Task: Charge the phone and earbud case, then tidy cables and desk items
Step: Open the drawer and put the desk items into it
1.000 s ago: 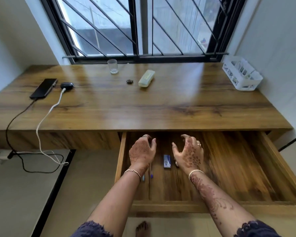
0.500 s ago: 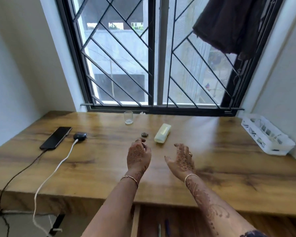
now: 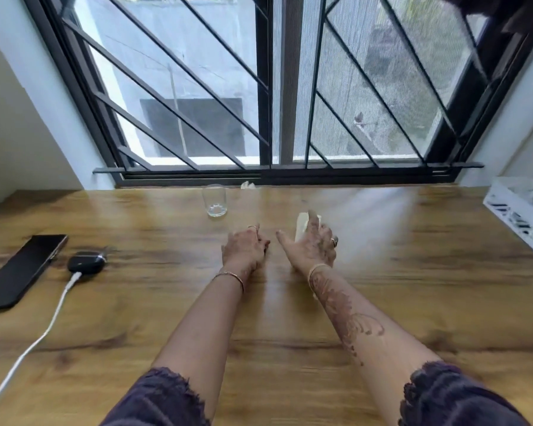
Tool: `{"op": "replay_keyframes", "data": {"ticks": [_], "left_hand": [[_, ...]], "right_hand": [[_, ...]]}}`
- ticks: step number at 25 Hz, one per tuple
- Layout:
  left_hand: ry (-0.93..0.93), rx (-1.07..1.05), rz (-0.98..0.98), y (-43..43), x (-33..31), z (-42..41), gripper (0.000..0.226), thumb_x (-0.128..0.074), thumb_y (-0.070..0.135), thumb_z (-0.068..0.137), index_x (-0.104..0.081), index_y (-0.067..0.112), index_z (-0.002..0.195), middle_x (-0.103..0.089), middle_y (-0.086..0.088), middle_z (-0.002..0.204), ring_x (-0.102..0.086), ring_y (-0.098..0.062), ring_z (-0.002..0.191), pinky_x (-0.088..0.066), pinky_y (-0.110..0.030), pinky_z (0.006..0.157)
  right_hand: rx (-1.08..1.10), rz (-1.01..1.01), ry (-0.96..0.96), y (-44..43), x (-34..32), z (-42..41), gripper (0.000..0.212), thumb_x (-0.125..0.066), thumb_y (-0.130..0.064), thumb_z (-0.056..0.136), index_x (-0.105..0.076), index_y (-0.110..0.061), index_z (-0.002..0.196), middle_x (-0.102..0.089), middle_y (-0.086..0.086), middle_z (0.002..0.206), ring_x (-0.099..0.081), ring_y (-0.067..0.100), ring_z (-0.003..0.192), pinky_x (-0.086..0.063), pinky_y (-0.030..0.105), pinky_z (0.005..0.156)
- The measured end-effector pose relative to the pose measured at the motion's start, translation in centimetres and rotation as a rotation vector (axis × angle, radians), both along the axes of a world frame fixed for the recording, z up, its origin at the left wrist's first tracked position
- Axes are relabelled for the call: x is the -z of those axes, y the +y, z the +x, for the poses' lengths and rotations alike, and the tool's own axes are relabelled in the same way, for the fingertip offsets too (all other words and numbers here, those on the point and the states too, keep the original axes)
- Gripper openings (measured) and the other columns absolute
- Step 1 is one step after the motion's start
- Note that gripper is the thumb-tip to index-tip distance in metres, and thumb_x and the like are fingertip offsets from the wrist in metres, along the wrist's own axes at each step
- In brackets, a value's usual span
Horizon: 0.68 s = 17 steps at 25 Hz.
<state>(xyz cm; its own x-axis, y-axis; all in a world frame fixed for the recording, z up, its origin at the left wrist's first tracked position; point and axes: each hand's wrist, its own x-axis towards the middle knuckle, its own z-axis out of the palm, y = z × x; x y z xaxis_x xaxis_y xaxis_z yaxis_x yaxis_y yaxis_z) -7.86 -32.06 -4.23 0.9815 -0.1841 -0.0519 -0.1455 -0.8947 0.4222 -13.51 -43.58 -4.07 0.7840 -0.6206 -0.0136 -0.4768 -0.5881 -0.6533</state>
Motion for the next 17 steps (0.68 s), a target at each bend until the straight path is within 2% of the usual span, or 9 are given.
{"op": "replay_keyframes", "data": {"ticks": [2, 6, 8, 12, 15, 17], "left_hand": [[-0.028, -0.011, -0.041, -0.2, 0.6, 0.9, 0.043, -0.057, 0.041, 0.091, -0.054, 0.025, 0.13, -0.058, -0.004, 0.13, -0.044, -0.026, 0.128, -0.042, -0.039, 0.102], [-0.02, -0.038, -0.13, -0.6, 0.9, 1.1, 0.032, -0.069, 0.041, 0.082, -0.068, 0.019, 0.104, -0.066, -0.006, 0.114, -0.057, -0.023, 0.114, -0.047, -0.031, 0.095], [-0.014, -0.054, -0.205, -0.7, 0.6, 0.3, 0.028, -0.073, 0.037, 0.08, -0.067, 0.016, 0.098, -0.068, -0.005, 0.108, -0.059, -0.021, 0.109, -0.046, -0.029, 0.092], [0.079, -0.106, -0.356, -0.9, 0.0, -2.5, 0.021, -0.079, 0.03, 0.075, -0.067, 0.017, 0.086, -0.074, -0.002, 0.091, -0.067, -0.018, 0.09, -0.054, -0.029, 0.085], [0.216, -0.144, -0.634, -0.9, -1.8, -6.3, 0.014, -0.078, 0.016, 0.076, -0.064, 0.015, 0.077, -0.072, -0.007, 0.077, -0.065, -0.02, 0.066, -0.058, -0.035, 0.08], [0.286, -0.129, -0.805, -0.9, -3.4, -9.7, 0.012, -0.074, 0.007, 0.08, -0.063, 0.01, 0.076, -0.068, -0.005, 0.065, -0.059, -0.015, 0.058, -0.058, -0.03, 0.07]], "right_hand": [[0.034, 0.035, 0.009, -0.5, 0.6, 0.9, 0.095, -0.066, -0.055, 0.073, -0.01, -0.032, 0.147, -0.026, 0.014, 0.148, -0.031, 0.035, 0.133, -0.031, 0.041, 0.109], [0.093, 0.06, 0.038, -1.0, 0.9, 1.1, 0.095, -0.071, -0.035, 0.069, -0.018, -0.016, 0.145, -0.045, 0.014, 0.135, -0.039, 0.035, 0.127, -0.038, 0.038, 0.102], [0.105, 0.11, 0.02, -1.2, 0.3, 0.6, 0.094, -0.073, -0.035, 0.067, -0.023, -0.01, 0.143, -0.049, 0.013, 0.132, -0.041, 0.035, 0.126, -0.04, 0.036, 0.099], [0.102, 0.112, -0.081, -1.5, -1.2, -2.3, 0.077, -0.073, -0.037, 0.067, -0.039, -0.007, 0.129, -0.054, 0.012, 0.123, -0.051, 0.032, 0.117, -0.042, 0.032, 0.095], [0.079, 0.172, -0.177, -1.9, -3.2, -5.9, 0.071, -0.072, -0.041, 0.07, -0.041, -0.01, 0.126, -0.06, 0.01, 0.114, -0.058, 0.029, 0.107, -0.047, 0.031, 0.088], [0.103, 0.251, -0.218, -2.1, -4.6, -9.2, 0.064, -0.066, -0.048, 0.077, -0.043, -0.013, 0.126, -0.062, 0.007, 0.111, -0.06, 0.027, 0.098, -0.05, 0.028, 0.077]]}}
